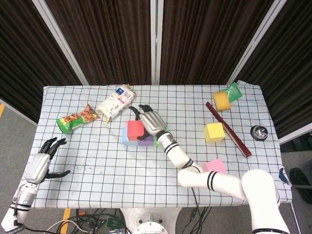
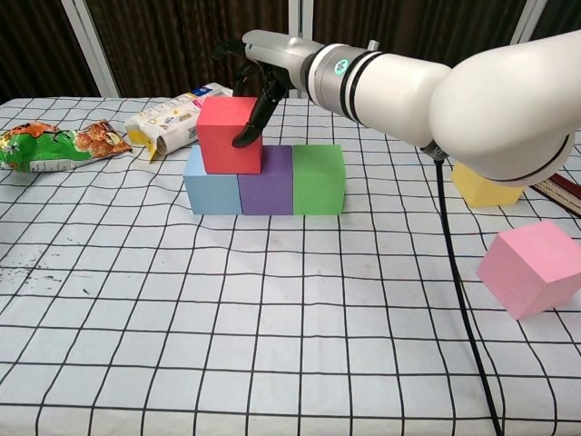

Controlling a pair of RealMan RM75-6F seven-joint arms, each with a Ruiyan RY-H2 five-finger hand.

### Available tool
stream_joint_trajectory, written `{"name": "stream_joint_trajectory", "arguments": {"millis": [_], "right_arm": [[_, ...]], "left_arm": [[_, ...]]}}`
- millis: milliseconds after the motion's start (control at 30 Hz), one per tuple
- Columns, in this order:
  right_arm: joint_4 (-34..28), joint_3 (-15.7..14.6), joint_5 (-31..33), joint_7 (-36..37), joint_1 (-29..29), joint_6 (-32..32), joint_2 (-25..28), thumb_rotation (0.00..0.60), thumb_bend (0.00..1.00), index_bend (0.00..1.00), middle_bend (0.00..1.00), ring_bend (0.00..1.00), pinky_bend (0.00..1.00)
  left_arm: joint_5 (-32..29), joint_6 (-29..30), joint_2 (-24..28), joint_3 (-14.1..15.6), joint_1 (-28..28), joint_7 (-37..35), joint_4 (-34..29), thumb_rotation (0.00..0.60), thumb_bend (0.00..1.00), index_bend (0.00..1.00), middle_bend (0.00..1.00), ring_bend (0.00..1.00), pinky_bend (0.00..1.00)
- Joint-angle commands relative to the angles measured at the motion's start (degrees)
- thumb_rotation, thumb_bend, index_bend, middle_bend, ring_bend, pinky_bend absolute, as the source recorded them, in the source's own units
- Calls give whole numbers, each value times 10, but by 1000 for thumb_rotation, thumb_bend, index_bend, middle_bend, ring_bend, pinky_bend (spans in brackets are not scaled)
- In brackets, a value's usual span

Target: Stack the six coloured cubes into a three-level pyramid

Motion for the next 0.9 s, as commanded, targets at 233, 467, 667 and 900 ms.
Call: {"name": "stream_joint_trajectory", "arguments": {"millis": [233,467,667,900], "right_arm": [[0,-1,5,-6,0,0,-1,600,113,0,446,39,0],[2,-1,9,-9,0,0,-4,600,113,0,445,39,0],[2,-1,10,-9,0,-1,-5,600,114,0,445,39,0],[-3,2,10,-11,-1,3,-1,600,115,0,445,46,0]], "left_arm": [[0,-1,0,1,0,-1,1,600,0,82,175,1,30],[-1,-2,-2,1,0,-4,3,600,0,82,175,1,30],[-2,-1,-2,0,1,-8,5,600,0,82,175,1,30],[-2,-4,-3,1,-1,-13,5,600,0,82,175,1,30]]}}
